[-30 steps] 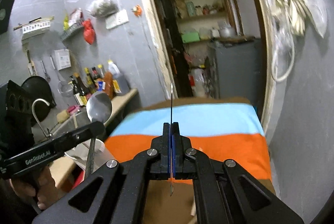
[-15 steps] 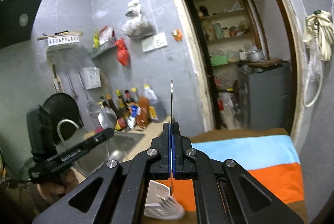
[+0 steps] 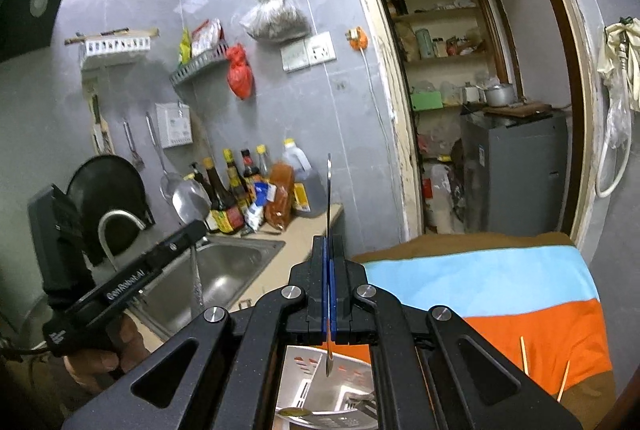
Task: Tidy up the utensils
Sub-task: 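Carry spoon and knife over the white caddy and open both tools, then move both tools back toward the last two chopsticks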
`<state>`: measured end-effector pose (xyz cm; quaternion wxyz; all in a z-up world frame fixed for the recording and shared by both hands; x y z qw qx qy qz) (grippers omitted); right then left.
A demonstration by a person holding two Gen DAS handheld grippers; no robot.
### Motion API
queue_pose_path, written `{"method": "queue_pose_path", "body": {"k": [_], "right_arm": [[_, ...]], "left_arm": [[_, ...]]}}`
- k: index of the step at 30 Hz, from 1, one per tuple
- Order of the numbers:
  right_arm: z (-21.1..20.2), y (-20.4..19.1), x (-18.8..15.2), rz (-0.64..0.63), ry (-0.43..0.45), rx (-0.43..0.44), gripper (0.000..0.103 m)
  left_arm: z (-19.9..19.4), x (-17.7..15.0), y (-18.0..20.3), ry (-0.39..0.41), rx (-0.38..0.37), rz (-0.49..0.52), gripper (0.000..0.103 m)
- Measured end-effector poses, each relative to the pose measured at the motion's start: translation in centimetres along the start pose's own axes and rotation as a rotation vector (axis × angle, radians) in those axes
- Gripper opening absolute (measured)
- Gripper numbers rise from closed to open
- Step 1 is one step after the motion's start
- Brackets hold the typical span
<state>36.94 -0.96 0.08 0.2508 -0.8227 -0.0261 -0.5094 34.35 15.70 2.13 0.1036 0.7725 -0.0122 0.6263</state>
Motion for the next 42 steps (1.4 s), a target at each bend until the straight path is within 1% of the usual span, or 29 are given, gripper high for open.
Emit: {"method": "queue_pose_path", "body": {"k": [4,8,13,20,27,28,31,32,36,38,39,40,41,42], "right_arm": [[1.2,0.6,-1.6,0.011,-0.021,-0.032,0.001],[2.1,1.2,-2.8,0.026,-0.038,-0.053,0.001],[3.0,1.4,-4.4,0.035,-0.067,-0.069,0.001],[3.7,1.7,-5.7,0.043,-0.102,-0.078,0.001],[4.0,2.0,-6.0,0.061,-0.127,-0.079,0.002],[3.9,2.0,-6.0,0.061,-0.125,-0.078,0.002],[3.5,1.8,-5.6,0.057,-0.111,-0.073,0.002],[3.3,1.8,-5.5,0.056,-0.106,-0.073,0.002],[2.1,2.1,-4.5,0.061,-0.072,-0.084,0.003],[1.2,2.4,-3.9,0.059,-0.051,-0.099,0.003],[0.8,2.5,-3.5,0.056,-0.043,-0.107,0.003],[0.2,2.8,-3.2,0.051,-0.030,-0.118,0.009],[-0.3,3.0,-2.8,0.049,-0.018,-0.125,0.022],[-0.9,3.2,-2.4,0.049,-0.003,-0.131,0.031]], "left_arm": [[0.5,-1.1,-0.4,0.002,-0.007,-0.003,0.003],[1.3,-2.6,-0.6,-0.018,-0.017,-0.017,0.003],[2.0,-4.2,-0.7,-0.039,-0.009,-0.013,0.003],[2.4,-5.4,-0.3,-0.061,-0.020,0.011,0.003],[2.2,-6.2,-0.1,-0.103,-0.019,0.031,0.004],[2.2,-6.3,-0.2,-0.111,-0.019,0.029,0.008],[1.7,-6.3,-0.3,-0.117,-0.024,0.018,0.032],[1.5,-6.2,-0.4,-0.112,-0.022,0.010,0.035],[0.9,-5.7,-0.4,-0.114,-0.003,0.015,0.037],[0.6,-5.2,-0.1,-0.111,0.002,0.022,0.048],[0.4,-4.9,0.0,-0.107,0.008,0.025,0.050],[0.1,-4.5,0.2,-0.101,0.014,0.027,0.052],[0.0,-4.3,0.4,-0.100,0.017,0.030,0.054],[-0.1,-4.1,0.7,-0.102,0.022,0.037,0.055]]}}
Point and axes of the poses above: each gripper's, at about its wrist camera, not at the fingertips, and z roughly the way its jaws point, y to its right, x to its top, the point moved 9 cm from there along z, roughly the way its jaws point, and after that the axes turned 10 degrees about z, right-handed, at the moved point
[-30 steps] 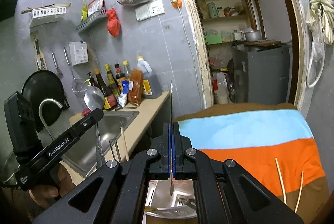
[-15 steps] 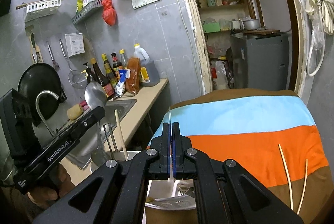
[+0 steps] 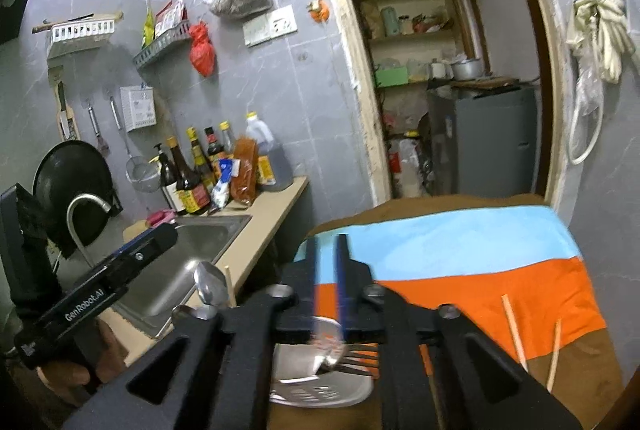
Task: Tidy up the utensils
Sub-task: 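Move both tools back toward the last two chopsticks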
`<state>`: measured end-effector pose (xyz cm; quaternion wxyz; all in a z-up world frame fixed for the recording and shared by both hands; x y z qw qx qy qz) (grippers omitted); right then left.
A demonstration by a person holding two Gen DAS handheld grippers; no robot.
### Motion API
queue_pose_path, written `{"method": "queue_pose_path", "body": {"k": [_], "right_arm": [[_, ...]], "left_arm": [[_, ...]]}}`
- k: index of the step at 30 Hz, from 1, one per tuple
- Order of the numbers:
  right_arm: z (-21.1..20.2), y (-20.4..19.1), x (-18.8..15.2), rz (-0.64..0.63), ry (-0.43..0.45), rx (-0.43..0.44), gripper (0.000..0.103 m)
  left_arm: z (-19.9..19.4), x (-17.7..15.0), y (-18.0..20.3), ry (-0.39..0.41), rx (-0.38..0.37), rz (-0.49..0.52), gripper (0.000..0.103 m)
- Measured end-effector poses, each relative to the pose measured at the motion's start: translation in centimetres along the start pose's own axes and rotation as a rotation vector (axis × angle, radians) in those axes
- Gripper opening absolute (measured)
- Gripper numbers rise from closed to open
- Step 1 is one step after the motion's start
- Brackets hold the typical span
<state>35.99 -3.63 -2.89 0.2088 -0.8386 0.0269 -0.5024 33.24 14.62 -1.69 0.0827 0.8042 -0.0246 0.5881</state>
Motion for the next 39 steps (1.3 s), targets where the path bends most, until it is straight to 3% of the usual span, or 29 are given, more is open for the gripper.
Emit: {"method": "queue_pose_path", "body": {"k": [1,6,8,12,15,24,39], "right_arm": [[-0.6,0.3,0.4,0.000,0.016,-0.002,0.042],[-3.4,2.1,2.5,-0.028,0.071,-0.055,0.048],[-4.7,2.9,3.5,-0.039,0.102,-0.074,0.066],[-7.2,4.3,5.4,-0.065,0.156,-0.110,0.080],[-8.8,5.7,6.7,-0.085,0.183,-0.147,0.098],[-11.4,10.4,8.7,-0.090,0.185,-0.209,0.099],[-12.1,19.5,8.6,-0.081,0.143,-0.264,0.099]], "left_arm": [[-0.1,0.3,0.3,-0.002,0.008,0.009,0.059],[-1.1,1.4,2.1,-0.009,0.051,0.045,0.082],[-1.3,1.9,2.8,-0.013,0.064,0.047,0.094],[-1.6,2.7,4.6,-0.012,0.088,0.062,0.101],[-1.7,3.3,6.2,-0.010,0.105,0.089,0.102],[-1.1,3.3,11.2,-0.032,0.130,0.144,0.102],[1.5,1.8,18.3,-0.064,0.140,0.183,0.102]]}}
Point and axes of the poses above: each gripper's, at about its wrist camera, not at the fingertips, and z roughly the way its jaws point, y to its right, x to its top, the point moved 9 cm from there along z, roughly the way its jaws point, and after that the axes turned 10 degrees about z, right-handed, at the moved point
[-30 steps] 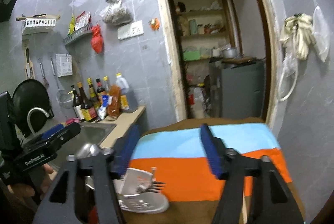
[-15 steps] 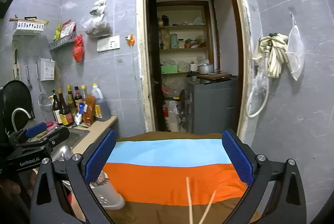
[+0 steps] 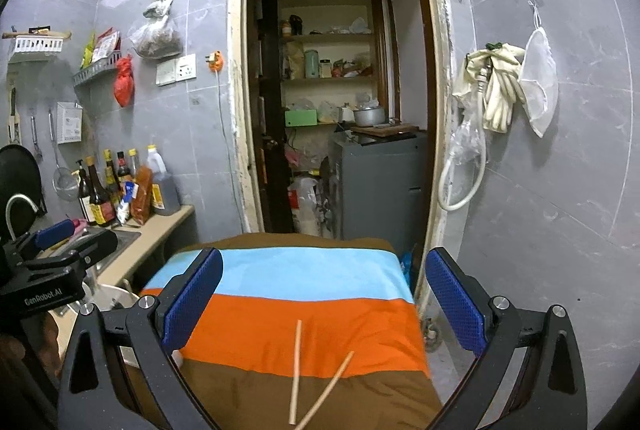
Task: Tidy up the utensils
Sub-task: 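Move both tools back toward the last two chopsticks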
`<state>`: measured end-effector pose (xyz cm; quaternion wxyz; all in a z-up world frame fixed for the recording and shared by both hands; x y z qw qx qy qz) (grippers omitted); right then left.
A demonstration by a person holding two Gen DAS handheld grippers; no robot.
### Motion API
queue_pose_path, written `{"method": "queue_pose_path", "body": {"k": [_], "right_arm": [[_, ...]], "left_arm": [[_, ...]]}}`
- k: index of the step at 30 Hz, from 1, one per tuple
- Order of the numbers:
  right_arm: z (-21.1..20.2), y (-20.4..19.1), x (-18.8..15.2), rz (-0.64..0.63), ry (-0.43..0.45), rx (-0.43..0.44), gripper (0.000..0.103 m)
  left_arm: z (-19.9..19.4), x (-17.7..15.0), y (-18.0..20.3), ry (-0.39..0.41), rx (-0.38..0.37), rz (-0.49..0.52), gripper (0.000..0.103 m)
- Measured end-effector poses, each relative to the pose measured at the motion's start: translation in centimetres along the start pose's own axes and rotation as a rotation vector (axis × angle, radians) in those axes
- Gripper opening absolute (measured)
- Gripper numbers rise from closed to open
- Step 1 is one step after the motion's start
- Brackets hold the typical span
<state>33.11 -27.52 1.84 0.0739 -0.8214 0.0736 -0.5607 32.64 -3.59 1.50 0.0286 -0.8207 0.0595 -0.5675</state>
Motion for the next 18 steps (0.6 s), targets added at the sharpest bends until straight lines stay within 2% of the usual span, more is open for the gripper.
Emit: {"method": "queue_pose_path", "body": {"k": [11,18], "right_arm": [[2.8,6.4,-2.4,0.019,-0.044,-0.024,0.099],[6.0,9.9,-6.9,0.049,-0.127,-0.041,0.099]], "left_arm": [[2.7,-1.7,5.6,-0.037,-0.027,-0.003,0.102],[5.6,-4.0,8.8,-0.076,-0.050,-0.016,0.102]]}}
Point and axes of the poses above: each gripper's, at about its wrist camera, not at the fingertips, and z roughly the way its jaws point, y to its right, x to its top, the point moved 9 cm from there along z, roughly the way its jaws point, and after that the axes turned 10 degrees about z, right-handed, at the moved point
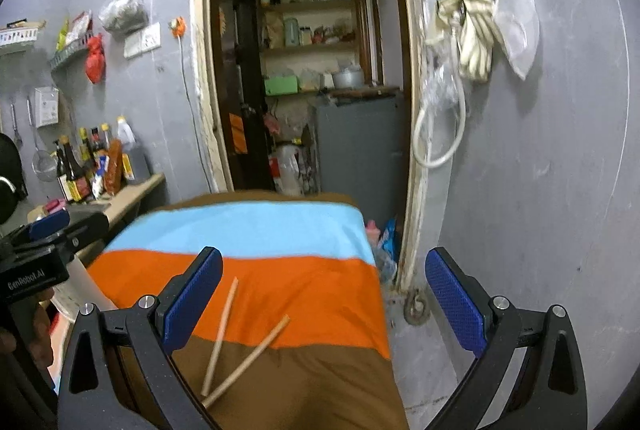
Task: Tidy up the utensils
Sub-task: 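Move both tools back toward the last two chopsticks, then close the left tool on a chopstick while the right tool grasps the other chopstick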
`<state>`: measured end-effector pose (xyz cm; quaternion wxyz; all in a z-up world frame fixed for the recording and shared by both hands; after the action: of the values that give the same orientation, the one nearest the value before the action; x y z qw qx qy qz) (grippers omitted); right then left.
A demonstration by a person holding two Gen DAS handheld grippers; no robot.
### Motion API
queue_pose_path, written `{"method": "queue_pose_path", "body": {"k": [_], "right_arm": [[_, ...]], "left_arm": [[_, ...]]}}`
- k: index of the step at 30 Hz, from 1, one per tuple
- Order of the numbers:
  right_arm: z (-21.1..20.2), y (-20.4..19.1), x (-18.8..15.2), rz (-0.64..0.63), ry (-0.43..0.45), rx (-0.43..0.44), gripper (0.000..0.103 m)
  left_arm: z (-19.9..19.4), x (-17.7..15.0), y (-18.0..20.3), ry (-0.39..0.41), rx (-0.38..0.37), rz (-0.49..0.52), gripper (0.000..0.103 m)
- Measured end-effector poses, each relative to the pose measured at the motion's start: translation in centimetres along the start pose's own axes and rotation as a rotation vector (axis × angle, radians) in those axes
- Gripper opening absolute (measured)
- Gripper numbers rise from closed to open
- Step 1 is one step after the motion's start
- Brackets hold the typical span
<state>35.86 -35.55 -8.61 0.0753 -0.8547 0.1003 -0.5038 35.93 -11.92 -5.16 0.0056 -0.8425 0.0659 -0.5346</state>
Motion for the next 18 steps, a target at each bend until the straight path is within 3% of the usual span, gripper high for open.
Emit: {"method": "queue_pose_path", "body": {"k": [10,12,18], "right_arm": [[5.3,2.0,-6.4,0.063,-0.157,0.031,0.097],[6.3,1.6,-7.5,0.068,-0.186,0.051,0.093],[9.1,-0.2,-10.3,0.053,-0.269,0.120,0.066]], "left_arm": [[6.0,-4.1,3.1,-0.138,-0.112,0.014,0.102],[6.9,-4.8,3.2,-0.160,-0.127,0.009,0.101],[10.3,-7.4,3.8,-0.256,-0.206,-0.021,0.085]]}}
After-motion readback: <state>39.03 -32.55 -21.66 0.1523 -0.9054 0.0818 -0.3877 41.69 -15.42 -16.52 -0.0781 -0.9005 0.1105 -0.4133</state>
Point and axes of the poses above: each gripper's, at about its wrist camera, not at the fingertips, and z roughly the way its jaws point, y to its right, x to its top, the point moved 9 cm from there along z, roughly the way its jaws point, and after that the axes turned 10 degrees about z, right-handed, at the moved point
